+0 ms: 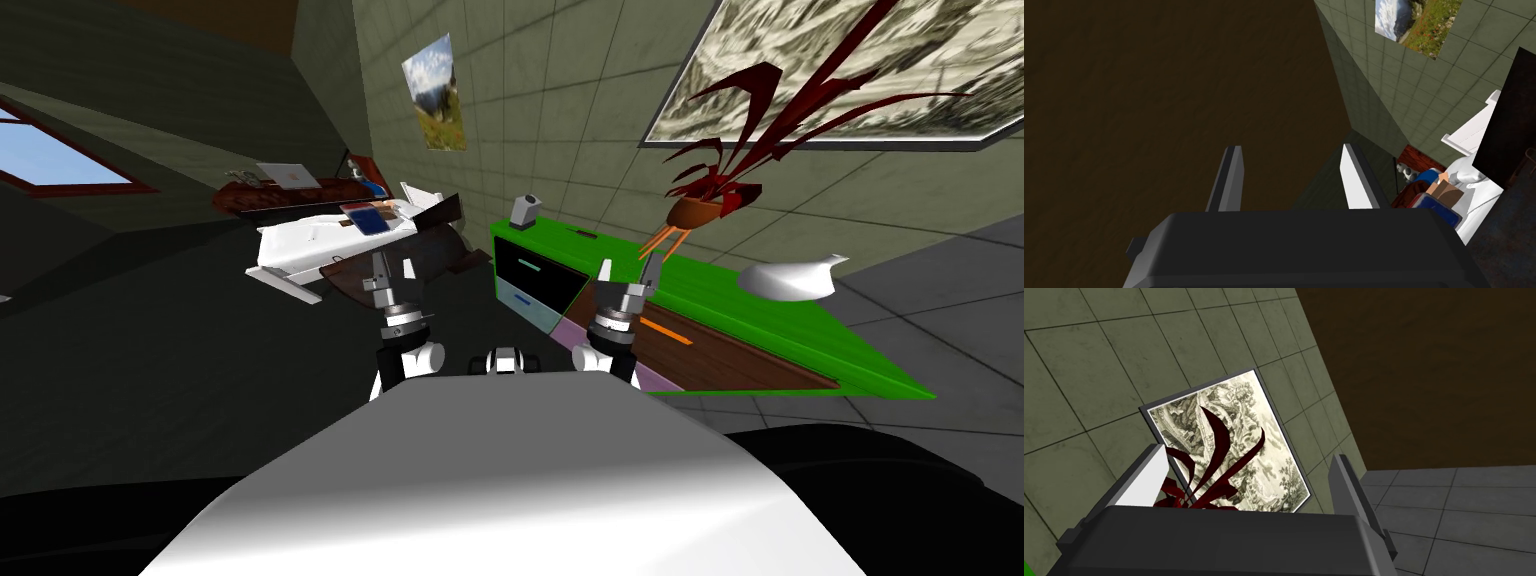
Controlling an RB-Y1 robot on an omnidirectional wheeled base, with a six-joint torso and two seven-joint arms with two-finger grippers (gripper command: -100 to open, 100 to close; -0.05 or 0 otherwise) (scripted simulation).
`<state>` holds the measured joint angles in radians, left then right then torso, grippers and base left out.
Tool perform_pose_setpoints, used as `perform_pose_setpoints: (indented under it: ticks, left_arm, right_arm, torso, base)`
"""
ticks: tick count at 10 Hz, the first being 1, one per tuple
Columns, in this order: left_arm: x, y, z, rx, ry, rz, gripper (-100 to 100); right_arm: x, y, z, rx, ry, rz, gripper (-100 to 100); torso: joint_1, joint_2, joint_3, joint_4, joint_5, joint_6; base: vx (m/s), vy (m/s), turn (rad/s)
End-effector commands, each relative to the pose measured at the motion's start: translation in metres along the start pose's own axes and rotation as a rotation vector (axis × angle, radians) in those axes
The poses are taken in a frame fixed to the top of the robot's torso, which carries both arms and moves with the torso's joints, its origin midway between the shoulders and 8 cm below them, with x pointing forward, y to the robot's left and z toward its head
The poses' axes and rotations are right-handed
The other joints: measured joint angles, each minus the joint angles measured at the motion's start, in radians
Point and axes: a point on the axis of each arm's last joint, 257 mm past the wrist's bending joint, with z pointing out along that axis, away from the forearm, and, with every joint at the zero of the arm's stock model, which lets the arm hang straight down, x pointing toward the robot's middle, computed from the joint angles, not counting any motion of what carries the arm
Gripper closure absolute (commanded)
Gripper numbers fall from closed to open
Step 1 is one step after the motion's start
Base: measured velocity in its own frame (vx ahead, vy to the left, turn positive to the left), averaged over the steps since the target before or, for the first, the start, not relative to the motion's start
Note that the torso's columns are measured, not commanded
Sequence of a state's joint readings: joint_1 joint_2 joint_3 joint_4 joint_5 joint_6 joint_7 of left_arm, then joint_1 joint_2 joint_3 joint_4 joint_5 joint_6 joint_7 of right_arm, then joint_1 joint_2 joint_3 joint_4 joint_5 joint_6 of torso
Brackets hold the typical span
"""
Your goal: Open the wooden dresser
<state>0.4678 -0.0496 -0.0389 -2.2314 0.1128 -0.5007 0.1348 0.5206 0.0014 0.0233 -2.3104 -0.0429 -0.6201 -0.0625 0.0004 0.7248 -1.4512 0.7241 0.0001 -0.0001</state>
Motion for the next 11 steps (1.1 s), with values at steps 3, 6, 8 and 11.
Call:
perform_pose_setpoints:
  ticks: [3, 6, 8, 11]
  left_arm:
    - [0.000, 0.000, 0.000, 0.000, 0.000, 0.000, 0]
    - [0.000, 0.000, 0.000, 0.000, 0.000, 0.000, 0]
    - [0.000, 0.000, 0.000, 0.000, 0.000, 0.000, 0]
    - [0.000, 0.000, 0.000, 0.000, 0.000, 0.000, 0]
  right_arm:
    - [0.022, -0.041, -0.006, 0.109, 0.150, -0.152, -100]
    - [0.028, -0.069, -0.012, 0.174, 0.211, -0.256, -100]
    - [0.031, -0.099, -0.020, 0.243, 0.264, -0.370, -100]
    - [0.029, -0.133, -0.030, 0.321, 0.318, -0.502, -100]
  torso:
    - [0.001, 0.012, -0.025, 0.013, 0.000, 0.000]
    - [-0.001, 0.014, -0.025, 0.014, 0.000, 0.000]
    - [0.000, 0.013, -0.025, 0.014, 0.000, 0.000]
    - [-0.001, 0.014, -0.024, 0.014, 0.000, 0.000]
  base:
    - [0.028, 0.042, 0.035]
    - [0.037, 0.045, 0.027]
    - [0.059, 0.056, 0.058]
    - [0.045, 0.055, 0.041]
